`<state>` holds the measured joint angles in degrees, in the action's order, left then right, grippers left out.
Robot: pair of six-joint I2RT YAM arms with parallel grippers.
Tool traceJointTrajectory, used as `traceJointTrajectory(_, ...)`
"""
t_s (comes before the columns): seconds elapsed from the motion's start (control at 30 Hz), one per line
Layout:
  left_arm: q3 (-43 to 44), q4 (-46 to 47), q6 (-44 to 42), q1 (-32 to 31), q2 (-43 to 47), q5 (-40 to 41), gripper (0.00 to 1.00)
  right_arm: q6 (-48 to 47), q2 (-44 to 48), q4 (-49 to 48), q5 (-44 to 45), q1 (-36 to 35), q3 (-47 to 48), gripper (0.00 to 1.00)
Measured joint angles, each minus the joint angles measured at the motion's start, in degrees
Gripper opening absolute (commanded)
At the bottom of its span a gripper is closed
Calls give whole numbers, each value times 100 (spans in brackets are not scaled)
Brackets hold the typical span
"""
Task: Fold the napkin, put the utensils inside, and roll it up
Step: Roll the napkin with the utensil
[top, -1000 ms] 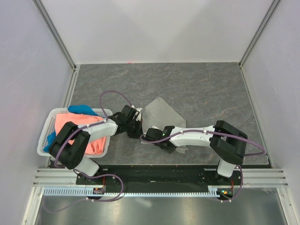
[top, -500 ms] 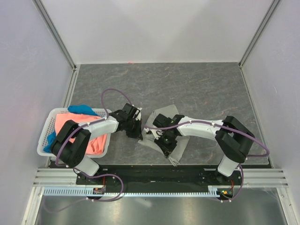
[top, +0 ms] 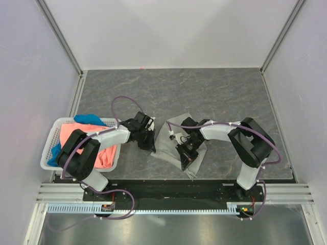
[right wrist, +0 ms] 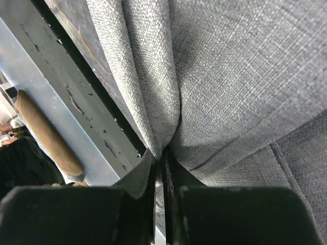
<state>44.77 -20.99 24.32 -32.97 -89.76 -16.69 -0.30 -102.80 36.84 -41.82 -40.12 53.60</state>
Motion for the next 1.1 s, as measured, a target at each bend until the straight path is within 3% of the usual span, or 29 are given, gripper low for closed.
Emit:
traceJointTrajectory(0.17,31,-26,0,0,-35,-17,2,166,317,0,258,7,0,47)
traceJointTrajectory(0.33,48,-44,0,0,-48,-26,2,428,1462,131,1246,-109,105,61)
traceJointTrajectory(0.47,61,-61,-2,0,-55,-26,2,833,2262,249,2317,-688,280,69)
traceJointTrajectory(0.67,79,-81,-4,2,-72,-35,2,1751,2120,608,3974,-2118,208,70)
traceJointTrajectory(0.9,83,-90,-7,7,-76,-37,2,2295,1578,835,4988,-2927,63,69)
traceJointTrajectory(1.1,87,-94,-7,11,-76,-37,2,2422,1182,841,5235,-3141,55,46)
